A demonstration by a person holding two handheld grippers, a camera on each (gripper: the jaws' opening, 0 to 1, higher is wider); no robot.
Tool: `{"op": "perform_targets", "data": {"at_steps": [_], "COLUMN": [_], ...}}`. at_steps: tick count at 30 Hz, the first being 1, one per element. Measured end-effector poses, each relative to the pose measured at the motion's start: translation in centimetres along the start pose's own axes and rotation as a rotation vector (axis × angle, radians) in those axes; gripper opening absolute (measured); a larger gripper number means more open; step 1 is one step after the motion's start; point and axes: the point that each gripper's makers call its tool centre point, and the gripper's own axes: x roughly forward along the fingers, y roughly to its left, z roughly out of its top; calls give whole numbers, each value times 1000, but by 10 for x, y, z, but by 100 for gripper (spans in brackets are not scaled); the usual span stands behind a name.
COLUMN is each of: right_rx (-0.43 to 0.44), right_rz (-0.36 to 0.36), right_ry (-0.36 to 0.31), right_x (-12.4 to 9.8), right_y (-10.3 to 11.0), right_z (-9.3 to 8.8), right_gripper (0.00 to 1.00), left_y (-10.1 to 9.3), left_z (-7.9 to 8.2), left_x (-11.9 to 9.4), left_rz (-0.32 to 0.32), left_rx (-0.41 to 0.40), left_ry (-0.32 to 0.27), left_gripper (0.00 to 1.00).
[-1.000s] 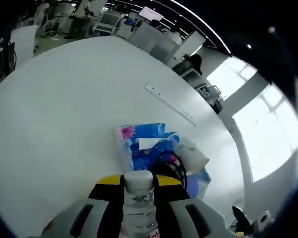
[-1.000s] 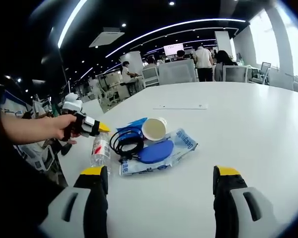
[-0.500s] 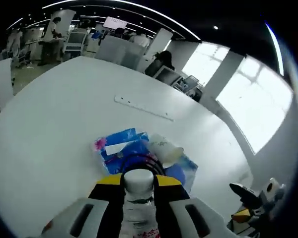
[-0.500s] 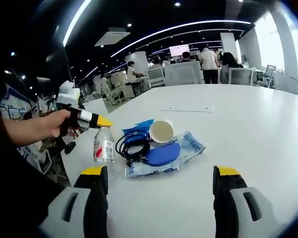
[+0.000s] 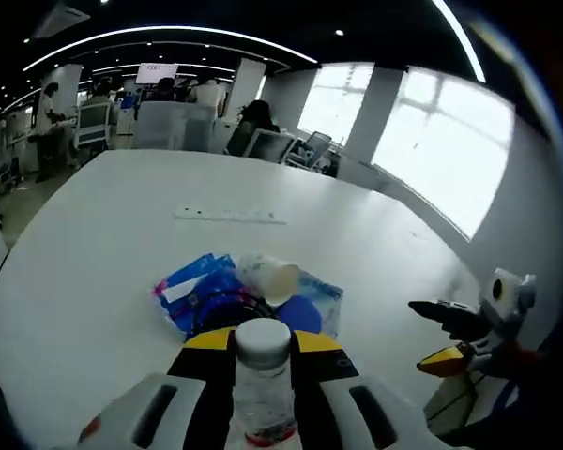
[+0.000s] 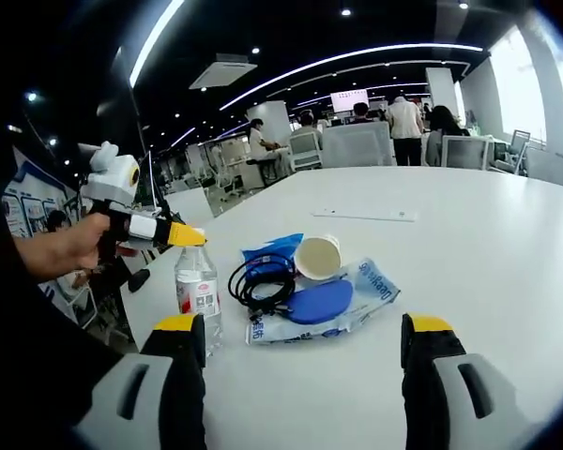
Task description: Arrange the tabletop items into an orderly group along one side of the table until the central work area is clear of visible clutter.
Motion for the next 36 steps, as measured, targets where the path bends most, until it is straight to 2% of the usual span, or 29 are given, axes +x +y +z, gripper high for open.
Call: {"op": "perform_targets", "data": {"at_steps": [2, 7, 13, 23, 33, 36], "right_rx": [1, -6, -20, -38, -30, -30], "right_rz": [1, 7, 24, 42, 31, 28], "right_ry": [1, 10, 21, 31, 38, 40], "right_x": [0, 1, 3, 6, 5, 5], "right_y": [1, 3, 7, 10, 4, 2], "right_z": [0, -1, -1, -1, -5, -6], "right_gripper": [82, 81, 81, 81, 81, 81], "left_y": [-7, -10, -13, -23, -44, -42], "left_z": [-2, -9, -15, -29, -37, -37], "left_x": [-9, -23, -34, -50, -52, -51], "left_rz": [-11, -25, -15, -8, -34, -26], "left_rx": [25, 48, 24, 17, -2, 2], "left_ry": [-11, -20, 40, 102, 170, 182], "left_gripper": [19, 20, 20, 21, 22, 22]}}
